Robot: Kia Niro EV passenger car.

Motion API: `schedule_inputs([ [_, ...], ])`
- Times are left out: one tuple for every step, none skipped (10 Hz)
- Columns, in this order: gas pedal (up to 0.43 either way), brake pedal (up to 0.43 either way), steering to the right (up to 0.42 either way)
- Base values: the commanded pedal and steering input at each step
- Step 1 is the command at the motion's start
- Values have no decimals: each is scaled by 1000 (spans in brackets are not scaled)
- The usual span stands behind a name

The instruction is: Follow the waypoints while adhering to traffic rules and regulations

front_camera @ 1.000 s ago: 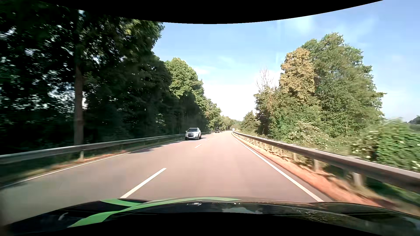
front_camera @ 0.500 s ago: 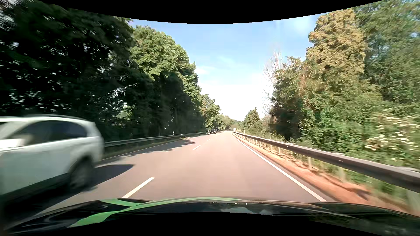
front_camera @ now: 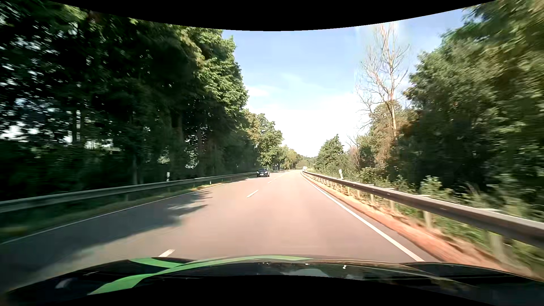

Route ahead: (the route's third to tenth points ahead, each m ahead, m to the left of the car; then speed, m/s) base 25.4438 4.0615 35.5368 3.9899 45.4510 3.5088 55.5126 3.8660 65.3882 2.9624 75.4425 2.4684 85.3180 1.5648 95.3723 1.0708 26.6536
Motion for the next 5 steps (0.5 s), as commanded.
schedule_inputs([
  [220,0,1],
  [220,0,1],
  [220,0,1],
  [220,0,2],
  [228,0,2],
])
